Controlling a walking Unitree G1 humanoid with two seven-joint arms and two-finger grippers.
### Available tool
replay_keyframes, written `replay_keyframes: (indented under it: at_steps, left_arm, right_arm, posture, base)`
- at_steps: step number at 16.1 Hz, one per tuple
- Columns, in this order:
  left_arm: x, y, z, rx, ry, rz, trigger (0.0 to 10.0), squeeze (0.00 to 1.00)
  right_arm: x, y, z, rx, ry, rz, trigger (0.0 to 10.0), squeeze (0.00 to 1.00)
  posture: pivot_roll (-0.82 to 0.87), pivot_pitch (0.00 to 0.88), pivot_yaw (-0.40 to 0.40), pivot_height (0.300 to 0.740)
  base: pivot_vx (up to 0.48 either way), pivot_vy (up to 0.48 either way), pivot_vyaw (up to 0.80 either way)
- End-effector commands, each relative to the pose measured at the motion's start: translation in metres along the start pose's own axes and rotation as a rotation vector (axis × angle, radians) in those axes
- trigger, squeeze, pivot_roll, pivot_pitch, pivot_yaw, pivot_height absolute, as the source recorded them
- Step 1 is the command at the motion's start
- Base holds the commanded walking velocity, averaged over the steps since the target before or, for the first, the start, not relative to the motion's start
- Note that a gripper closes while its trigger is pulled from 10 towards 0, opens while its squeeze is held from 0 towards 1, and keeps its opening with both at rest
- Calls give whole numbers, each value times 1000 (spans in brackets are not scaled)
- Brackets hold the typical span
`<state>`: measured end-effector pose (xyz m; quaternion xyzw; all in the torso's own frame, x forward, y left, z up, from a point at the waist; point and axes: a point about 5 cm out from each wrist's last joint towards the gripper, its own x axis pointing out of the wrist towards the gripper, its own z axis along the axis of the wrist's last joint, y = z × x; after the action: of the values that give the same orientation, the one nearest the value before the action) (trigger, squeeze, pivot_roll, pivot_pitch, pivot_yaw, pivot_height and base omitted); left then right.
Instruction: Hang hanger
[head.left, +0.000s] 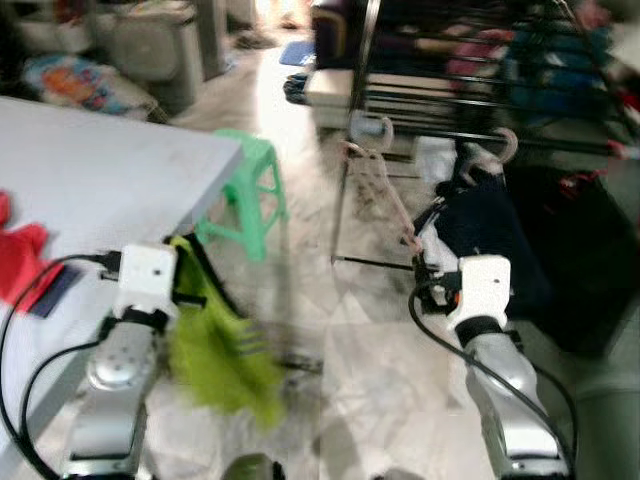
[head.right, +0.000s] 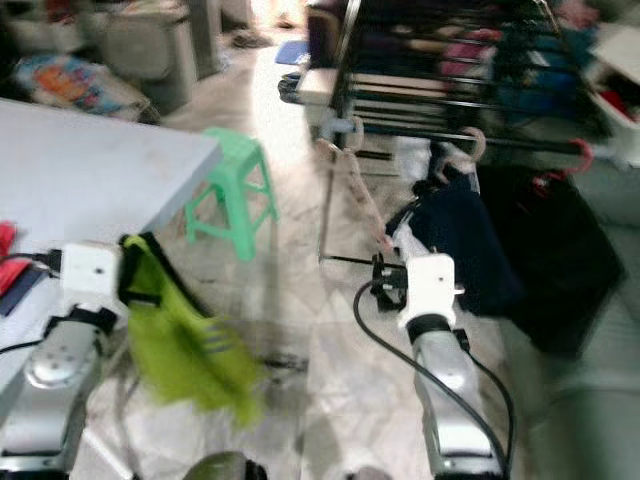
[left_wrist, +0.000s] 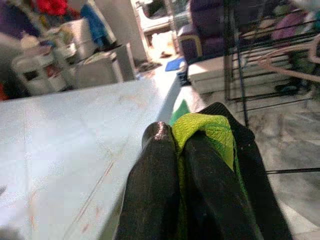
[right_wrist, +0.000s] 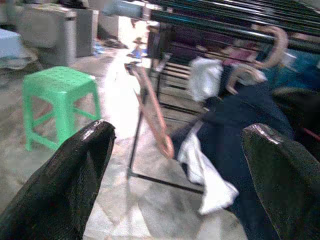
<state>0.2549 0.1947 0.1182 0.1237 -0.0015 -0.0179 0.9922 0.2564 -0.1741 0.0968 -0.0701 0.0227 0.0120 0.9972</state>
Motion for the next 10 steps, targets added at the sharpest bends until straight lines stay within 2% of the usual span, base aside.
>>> replay_keyframes:
  at_steps: [1,6,8,10]
  left_arm:
    - [3,-7,7,-3,-26,-18,10000,0]
    - [3,-11,10,1,-52,-47,10000,0]
    - [2,-14,11,-1,-59,-62,10000,0]
    - [2,-18,14,-17,-79,-88,10000,0]
  right_arm:
    - [-2,-5,-3,-5,9,-18,10000,0]
    - [-2,-6,-5,7,19,-23,10000,0]
    - [-2,-6,-4,4,16,-24,10000,0]
    - [-2,-6,-4,1,13,-24,10000,0]
  posture:
    - [20,13,8,740]
    - [20,18,4,740]
    - [20,18,4,740]
    - [18,19,2,740]
  base:
    - [0,480,0]
    - [0,0,0]
    - [0,0,-463]
    - [144,0,0]
